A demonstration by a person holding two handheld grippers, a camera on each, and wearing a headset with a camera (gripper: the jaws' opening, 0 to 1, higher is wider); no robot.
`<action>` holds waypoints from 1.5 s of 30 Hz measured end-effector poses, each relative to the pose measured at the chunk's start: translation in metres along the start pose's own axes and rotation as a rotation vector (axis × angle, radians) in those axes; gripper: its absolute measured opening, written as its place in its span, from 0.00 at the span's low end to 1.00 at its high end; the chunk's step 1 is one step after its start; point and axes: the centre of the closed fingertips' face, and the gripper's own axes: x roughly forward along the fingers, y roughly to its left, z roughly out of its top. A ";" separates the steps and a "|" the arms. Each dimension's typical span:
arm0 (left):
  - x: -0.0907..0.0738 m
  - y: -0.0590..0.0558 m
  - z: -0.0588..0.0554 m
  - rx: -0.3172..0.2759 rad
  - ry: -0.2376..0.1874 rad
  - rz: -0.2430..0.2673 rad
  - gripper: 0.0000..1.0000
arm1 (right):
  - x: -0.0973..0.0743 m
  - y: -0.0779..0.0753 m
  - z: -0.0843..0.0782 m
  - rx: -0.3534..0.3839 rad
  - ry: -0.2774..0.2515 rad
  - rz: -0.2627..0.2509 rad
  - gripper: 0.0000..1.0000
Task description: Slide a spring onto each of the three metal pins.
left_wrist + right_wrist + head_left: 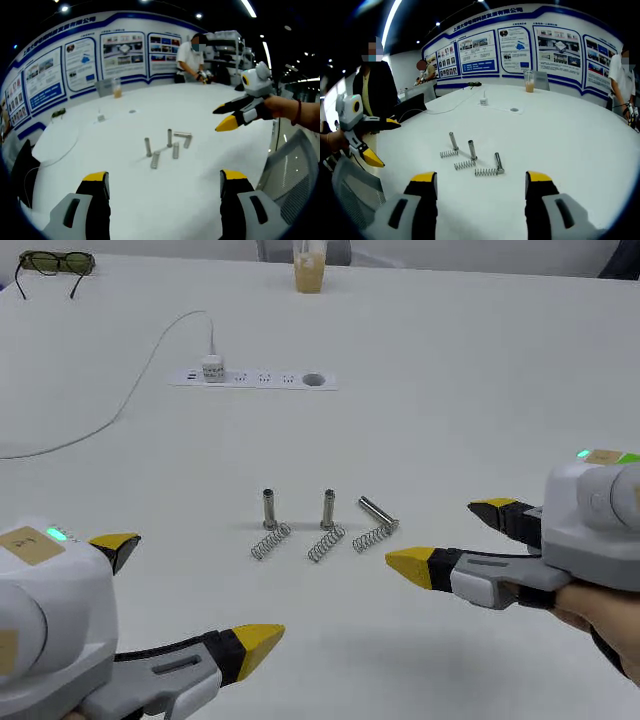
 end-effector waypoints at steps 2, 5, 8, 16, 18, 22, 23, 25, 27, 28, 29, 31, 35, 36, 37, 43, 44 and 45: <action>0.000 0.000 0.000 0.000 -0.002 0.000 0.93 | 0.003 -0.001 0.001 0.002 0.001 0.002 0.70; 0.001 0.000 0.000 -0.001 -0.001 0.000 0.93 | 0.009 -0.004 0.002 0.001 0.005 0.003 0.69; 0.002 0.001 -0.001 -0.001 0.000 -0.001 0.93 | 0.014 -0.007 0.004 -0.003 0.004 0.003 0.68; 0.004 0.001 -0.002 0.001 0.002 -0.005 0.92 | 0.030 -0.012 0.006 -0.004 0.014 0.011 0.62; 0.005 0.001 -0.002 0.000 0.002 -0.005 0.91 | 0.034 -0.014 0.007 -0.007 0.015 0.009 0.60; 0.006 0.001 -0.004 0.004 0.007 -0.008 0.91 | 0.041 -0.018 0.010 0.002 0.010 0.009 0.56; 0.006 0.001 -0.004 0.003 0.008 -0.009 0.91 | 0.044 -0.019 0.010 0.003 0.009 0.009 0.55; 0.007 0.001 -0.004 0.004 0.008 -0.010 0.91 | 0.047 -0.020 0.011 0.006 0.009 0.008 0.52; 0.008 0.000 -0.004 0.003 0.008 -0.013 0.91 | 0.051 -0.021 0.012 0.008 0.009 0.011 0.50; 0.009 0.000 -0.005 0.003 0.008 -0.014 0.90 | 0.053 -0.022 0.012 0.010 0.010 0.012 0.48; 0.009 -0.001 -0.005 0.003 0.009 -0.014 0.90 | 0.055 -0.022 0.012 0.012 0.009 0.011 0.47; 0.009 -0.001 -0.005 0.004 0.008 -0.015 0.90 | 0.059 -0.023 0.012 0.007 0.009 0.011 0.44; 0.010 -0.001 -0.004 0.007 0.004 -0.015 0.90 | 0.066 -0.024 0.011 -0.006 0.017 0.014 0.38; 0.011 -0.001 -0.004 0.008 0.002 -0.016 0.89 | 0.069 -0.023 0.010 -0.009 0.019 0.020 0.37; 0.011 -0.001 -0.004 0.007 0.001 -0.016 0.89 | 0.070 -0.023 0.009 -0.008 0.022 0.023 0.35; 0.012 -0.001 -0.004 0.005 0.001 -0.018 0.88 | 0.083 -0.024 0.005 -0.007 0.040 0.030 0.31; 0.013 -0.001 -0.004 0.006 0.000 -0.018 0.88 | 0.084 -0.024 0.005 -0.006 0.041 0.031 0.31; 0.013 -0.001 -0.004 0.007 -0.001 -0.018 0.88 | 0.086 -0.024 0.005 -0.007 0.040 0.031 0.30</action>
